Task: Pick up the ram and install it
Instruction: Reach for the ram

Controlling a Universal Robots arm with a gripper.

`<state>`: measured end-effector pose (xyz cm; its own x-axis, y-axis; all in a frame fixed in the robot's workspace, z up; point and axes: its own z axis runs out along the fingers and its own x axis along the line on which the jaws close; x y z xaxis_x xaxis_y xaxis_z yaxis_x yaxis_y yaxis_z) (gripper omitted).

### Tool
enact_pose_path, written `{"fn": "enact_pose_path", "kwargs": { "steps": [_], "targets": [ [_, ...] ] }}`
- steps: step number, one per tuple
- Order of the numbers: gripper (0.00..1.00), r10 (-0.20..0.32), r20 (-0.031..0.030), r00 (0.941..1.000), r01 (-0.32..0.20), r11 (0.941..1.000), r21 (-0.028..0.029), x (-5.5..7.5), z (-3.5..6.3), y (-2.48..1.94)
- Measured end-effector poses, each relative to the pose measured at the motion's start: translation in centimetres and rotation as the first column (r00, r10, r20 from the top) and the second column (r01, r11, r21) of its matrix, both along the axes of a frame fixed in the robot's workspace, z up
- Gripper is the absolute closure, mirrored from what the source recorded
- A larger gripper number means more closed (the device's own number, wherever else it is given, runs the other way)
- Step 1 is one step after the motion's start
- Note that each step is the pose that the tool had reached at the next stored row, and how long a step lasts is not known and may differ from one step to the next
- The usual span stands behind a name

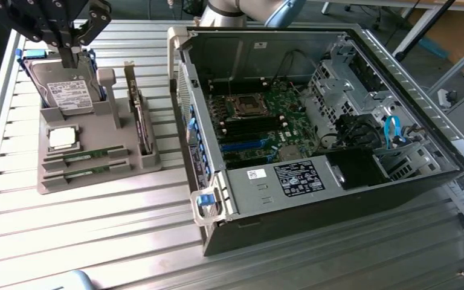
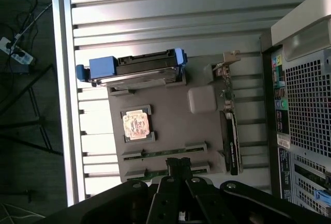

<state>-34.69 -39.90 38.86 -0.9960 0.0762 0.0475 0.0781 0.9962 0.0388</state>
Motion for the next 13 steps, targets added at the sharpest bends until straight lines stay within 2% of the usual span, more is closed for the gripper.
{"fn": "enact_pose_path", "kwargs": {
  "steps": [6,13],
  "targets": [
    [0.89,0.004,0.0031,1.0,-0.004,1.0,0.0,-0.23,0.0,0.0],
    [0.89,0.004,0.0032,1.0,-0.004,1.0,-0.0001,-0.24,0.0,-0.12]
  ]
}}
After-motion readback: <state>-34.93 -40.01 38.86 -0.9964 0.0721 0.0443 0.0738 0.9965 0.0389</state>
